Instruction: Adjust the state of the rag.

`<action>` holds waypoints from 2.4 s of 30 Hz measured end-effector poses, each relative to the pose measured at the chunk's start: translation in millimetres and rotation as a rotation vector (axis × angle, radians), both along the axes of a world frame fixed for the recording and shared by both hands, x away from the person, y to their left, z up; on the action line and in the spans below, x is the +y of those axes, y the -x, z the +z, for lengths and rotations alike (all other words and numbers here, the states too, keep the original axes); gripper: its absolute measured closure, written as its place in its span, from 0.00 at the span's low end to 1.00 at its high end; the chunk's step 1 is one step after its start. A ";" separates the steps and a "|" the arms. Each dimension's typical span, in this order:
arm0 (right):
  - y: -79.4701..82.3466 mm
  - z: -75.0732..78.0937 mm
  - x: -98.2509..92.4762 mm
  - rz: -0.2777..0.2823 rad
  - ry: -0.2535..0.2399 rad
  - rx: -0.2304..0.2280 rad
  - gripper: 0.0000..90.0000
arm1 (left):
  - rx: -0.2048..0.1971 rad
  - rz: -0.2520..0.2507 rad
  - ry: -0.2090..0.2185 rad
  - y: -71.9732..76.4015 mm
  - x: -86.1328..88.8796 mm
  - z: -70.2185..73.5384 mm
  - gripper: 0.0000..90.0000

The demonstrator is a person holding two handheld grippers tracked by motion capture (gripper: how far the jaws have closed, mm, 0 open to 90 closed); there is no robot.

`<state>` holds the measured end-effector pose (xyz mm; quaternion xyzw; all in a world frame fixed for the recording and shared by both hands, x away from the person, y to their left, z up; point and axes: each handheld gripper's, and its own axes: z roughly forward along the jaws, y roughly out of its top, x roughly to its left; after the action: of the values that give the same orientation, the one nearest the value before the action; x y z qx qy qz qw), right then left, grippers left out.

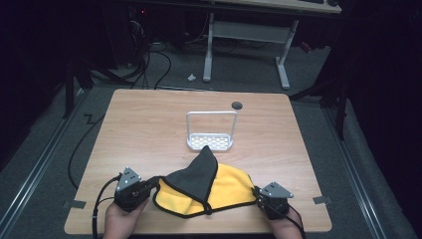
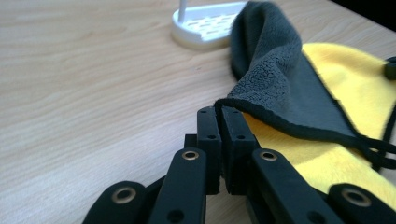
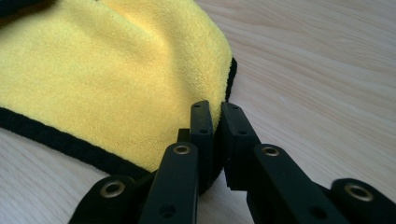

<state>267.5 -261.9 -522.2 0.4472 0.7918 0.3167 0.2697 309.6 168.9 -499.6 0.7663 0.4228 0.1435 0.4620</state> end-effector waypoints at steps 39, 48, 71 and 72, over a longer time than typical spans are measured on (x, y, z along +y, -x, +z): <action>12.0 3.8 -26.7 -0.078 -0.099 -0.044 0.70 | 0.095 -0.264 -0.156 11.1 -128.0 -20.2 0.83; 11.5 2.9 -25.7 -0.078 -0.096 -0.038 0.72 | 0.020 -0.199 -0.099 10.2 -96.9 5.7 1.00; 10.0 1.3 -25.7 -0.073 -0.089 -0.034 0.72 | 0.083 -0.208 -0.035 10.6 -111.3 5.3 0.97; 10.0 1.1 -25.4 -0.074 -0.090 -0.031 0.72 | 0.053 -0.183 0.005 7.2 -91.8 23.7 0.97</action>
<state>257.5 -287.3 -521.0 0.4829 0.7553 0.3489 0.2730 302.3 77.1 -475.9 0.8042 0.3633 0.0793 0.4636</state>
